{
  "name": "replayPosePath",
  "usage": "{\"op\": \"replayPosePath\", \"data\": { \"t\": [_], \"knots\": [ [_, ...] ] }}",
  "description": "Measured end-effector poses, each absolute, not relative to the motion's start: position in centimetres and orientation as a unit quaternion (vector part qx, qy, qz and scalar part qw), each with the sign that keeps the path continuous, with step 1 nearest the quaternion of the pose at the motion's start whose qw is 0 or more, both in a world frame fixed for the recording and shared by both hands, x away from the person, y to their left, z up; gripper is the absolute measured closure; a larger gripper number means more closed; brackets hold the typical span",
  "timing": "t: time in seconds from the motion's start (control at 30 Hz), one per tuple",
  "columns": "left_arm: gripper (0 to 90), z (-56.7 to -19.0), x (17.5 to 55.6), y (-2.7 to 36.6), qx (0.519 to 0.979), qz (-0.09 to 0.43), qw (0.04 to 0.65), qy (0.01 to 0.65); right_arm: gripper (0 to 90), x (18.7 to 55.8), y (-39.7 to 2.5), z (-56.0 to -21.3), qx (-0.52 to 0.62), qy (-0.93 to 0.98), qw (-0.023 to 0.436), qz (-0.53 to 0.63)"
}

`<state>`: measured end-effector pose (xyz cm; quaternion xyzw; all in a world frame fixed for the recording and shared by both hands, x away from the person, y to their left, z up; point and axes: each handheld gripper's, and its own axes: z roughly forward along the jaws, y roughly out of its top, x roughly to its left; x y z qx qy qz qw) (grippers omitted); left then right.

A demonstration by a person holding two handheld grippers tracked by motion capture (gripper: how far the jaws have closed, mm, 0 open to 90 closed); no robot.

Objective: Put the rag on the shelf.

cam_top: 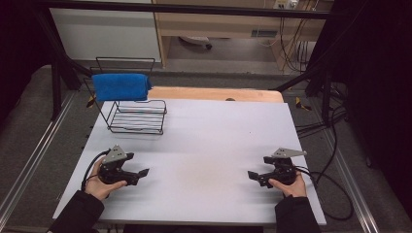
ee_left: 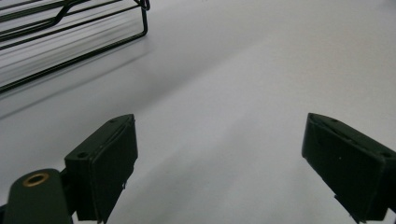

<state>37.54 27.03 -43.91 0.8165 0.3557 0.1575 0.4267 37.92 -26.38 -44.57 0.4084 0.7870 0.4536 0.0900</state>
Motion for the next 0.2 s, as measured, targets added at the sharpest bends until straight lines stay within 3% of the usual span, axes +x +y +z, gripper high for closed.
{"op": "replayPosePath", "data": {
  "t": [0.2],
  "knots": [
    [10.6, -44.03, 37.55, 27.11, 0.816, 0.155, 0.427, 0.358, 0.8, 37.93, -26.31, -44.73, 0.405, 0.792, 0.091, 0.447]
  ]
}}
